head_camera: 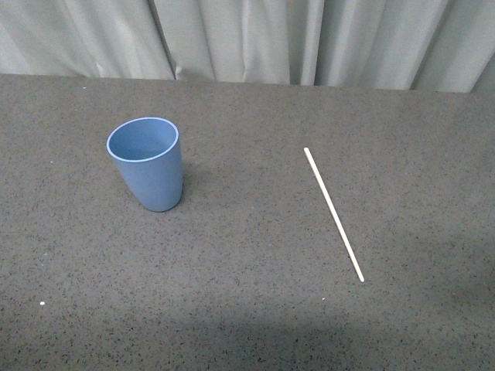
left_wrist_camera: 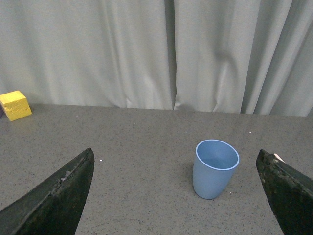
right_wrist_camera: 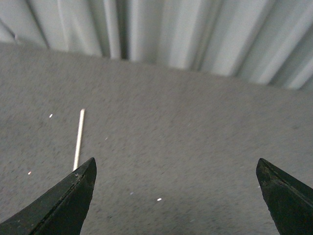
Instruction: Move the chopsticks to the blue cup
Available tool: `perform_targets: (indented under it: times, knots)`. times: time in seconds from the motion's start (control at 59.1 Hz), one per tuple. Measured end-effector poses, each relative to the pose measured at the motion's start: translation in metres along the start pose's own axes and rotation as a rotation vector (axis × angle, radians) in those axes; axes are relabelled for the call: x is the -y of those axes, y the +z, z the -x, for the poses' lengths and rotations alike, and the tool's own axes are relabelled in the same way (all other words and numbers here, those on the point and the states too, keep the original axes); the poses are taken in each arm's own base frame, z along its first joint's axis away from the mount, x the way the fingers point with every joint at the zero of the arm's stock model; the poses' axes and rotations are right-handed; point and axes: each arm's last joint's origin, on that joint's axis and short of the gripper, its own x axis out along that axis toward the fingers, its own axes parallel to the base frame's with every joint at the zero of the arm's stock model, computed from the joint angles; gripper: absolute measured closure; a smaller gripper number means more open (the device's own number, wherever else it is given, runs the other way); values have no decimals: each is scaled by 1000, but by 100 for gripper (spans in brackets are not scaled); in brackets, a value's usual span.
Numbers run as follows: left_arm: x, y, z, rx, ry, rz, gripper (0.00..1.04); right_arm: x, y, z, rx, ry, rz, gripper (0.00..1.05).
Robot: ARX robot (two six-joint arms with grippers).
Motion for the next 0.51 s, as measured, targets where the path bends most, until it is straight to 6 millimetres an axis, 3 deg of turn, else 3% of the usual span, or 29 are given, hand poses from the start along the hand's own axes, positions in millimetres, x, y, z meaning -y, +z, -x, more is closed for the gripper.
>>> perform_targets:
  times: [0.051, 0.203, 0.508]
  knots:
    - [0, 0, 0, 0, 0, 0, 7, -4, 6, -28, -163, 60, -21, 9]
    - [0, 0, 0, 0, 0, 0, 7, -14, 17, -80, -397, 121, -36, 9]
    - [0, 0, 0, 0, 0, 0, 7, -45, 28, -168, -669, 170, -39, 9]
